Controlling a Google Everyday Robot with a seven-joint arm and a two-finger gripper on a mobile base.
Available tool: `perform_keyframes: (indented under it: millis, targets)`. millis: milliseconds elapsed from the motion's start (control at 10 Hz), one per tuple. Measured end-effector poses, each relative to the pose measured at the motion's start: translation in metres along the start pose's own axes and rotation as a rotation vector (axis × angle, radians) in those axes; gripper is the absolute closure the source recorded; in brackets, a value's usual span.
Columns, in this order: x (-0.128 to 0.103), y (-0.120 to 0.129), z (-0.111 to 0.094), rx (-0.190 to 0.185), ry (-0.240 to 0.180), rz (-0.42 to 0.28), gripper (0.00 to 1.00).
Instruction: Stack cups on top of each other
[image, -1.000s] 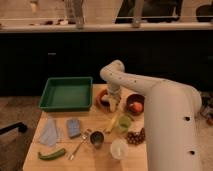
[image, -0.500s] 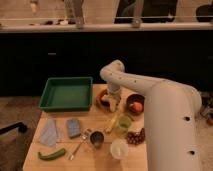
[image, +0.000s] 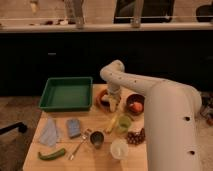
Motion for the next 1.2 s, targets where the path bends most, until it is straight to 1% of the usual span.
perform_keyframes:
  millis: [700,800,1000,1200]
  targets:
    - [0.0,0.0,0.0,-0.002,0.0,-0.001,0.2]
    - [-0.001,-0.001,-0.001,-0.008,-0.002,-0.009,0.2]
    - [0.003,-0.008,-0.005,-0.032,-0.002,-0.052,0.2]
    - [0.004,-0.013,-0.009,-0.054,-0.003,-0.08,0.2]
